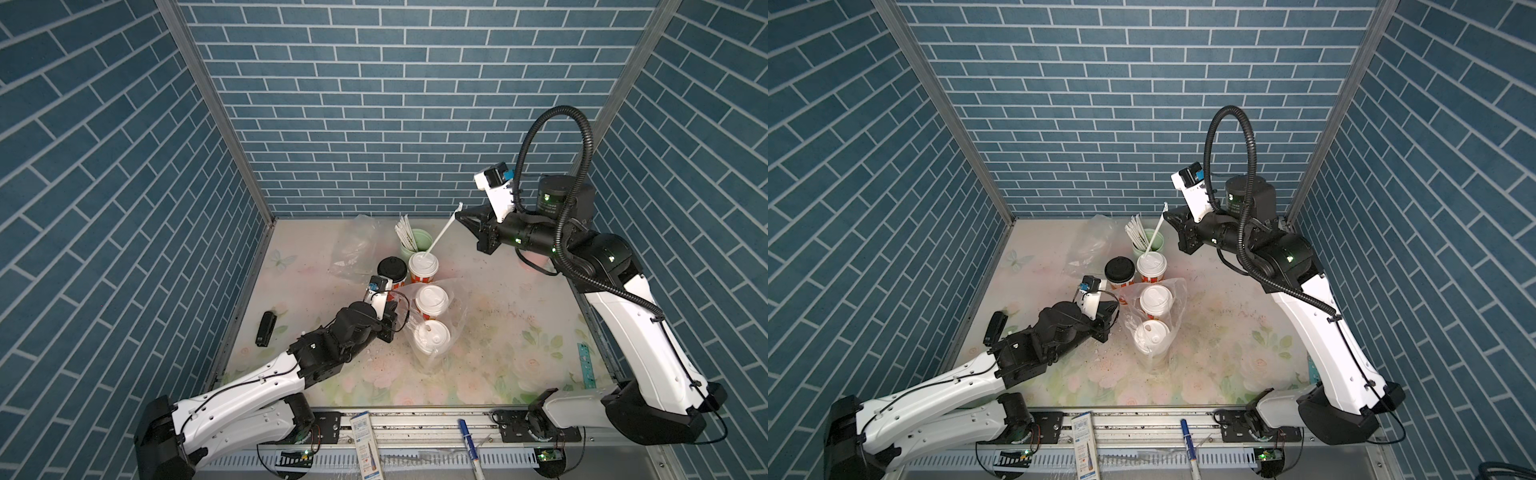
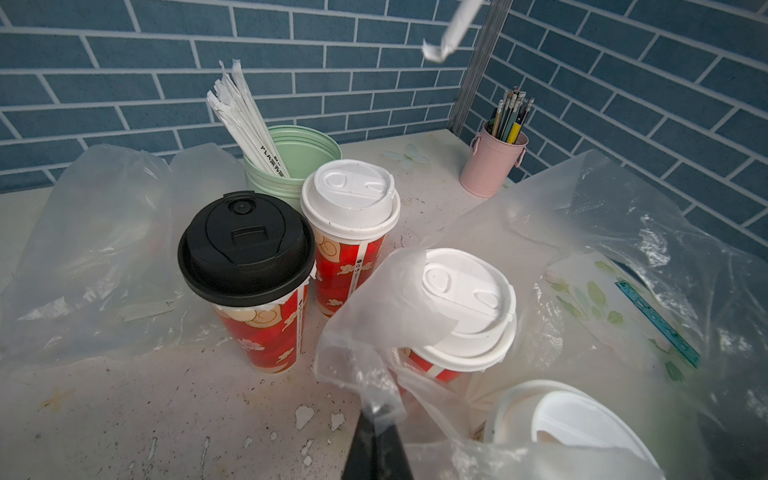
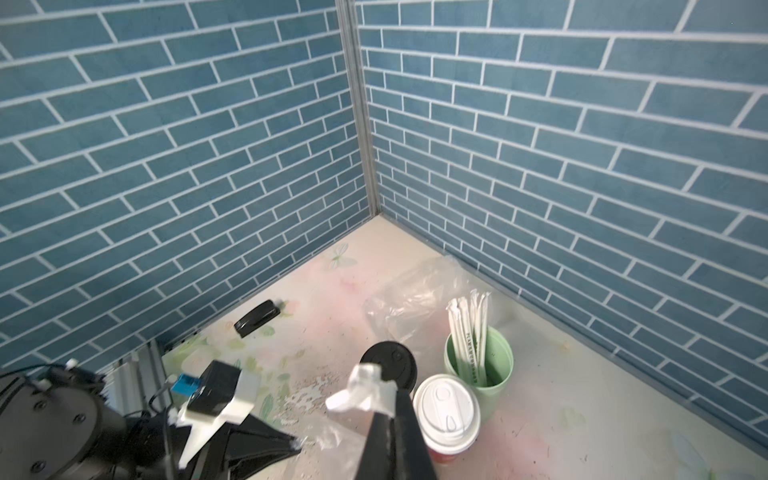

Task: Pack milk tea into plastic carrier bags
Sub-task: Place the straw in the plastic carrier bag.

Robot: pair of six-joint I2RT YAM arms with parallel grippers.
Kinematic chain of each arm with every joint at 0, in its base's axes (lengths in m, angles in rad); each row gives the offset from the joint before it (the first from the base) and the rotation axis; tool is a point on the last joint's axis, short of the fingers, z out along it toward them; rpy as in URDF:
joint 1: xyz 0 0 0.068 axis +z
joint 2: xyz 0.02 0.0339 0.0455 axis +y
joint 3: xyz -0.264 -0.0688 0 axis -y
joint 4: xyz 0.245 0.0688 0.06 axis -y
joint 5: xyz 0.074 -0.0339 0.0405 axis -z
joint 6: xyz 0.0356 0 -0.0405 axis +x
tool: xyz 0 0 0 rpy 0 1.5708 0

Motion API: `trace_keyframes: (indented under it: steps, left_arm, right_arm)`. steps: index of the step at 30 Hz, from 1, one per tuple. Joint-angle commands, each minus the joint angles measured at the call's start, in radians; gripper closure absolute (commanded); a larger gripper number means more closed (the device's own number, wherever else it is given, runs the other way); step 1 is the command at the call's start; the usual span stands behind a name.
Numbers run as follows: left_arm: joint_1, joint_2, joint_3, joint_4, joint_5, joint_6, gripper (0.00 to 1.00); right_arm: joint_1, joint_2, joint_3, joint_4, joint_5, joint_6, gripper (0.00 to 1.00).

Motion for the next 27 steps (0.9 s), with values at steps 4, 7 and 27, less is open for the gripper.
trace_keyframes:
  steps: [4, 7, 27]
  left_arm:
    - [-0.002, 0.020, 0.055, -0.016, 0.015, 0.021, 1.00]
    - [-0.002, 0.023, 0.069, -0.026, 0.014, 0.031, 1.00]
    - [-0.002, 0.023, 0.087, -0.041, 0.050, 0.027, 1.00]
  right_arm:
    - [0.069, 0.004, -0.034, -0.166, 0.001, 0.010, 1.00]
    - [0.082, 0.001, -0.064, -0.170, -0.018, 0.010, 1.00]
    - [0.086, -0.040, -0.289, 0.184, 0.113, 0.000, 1.00]
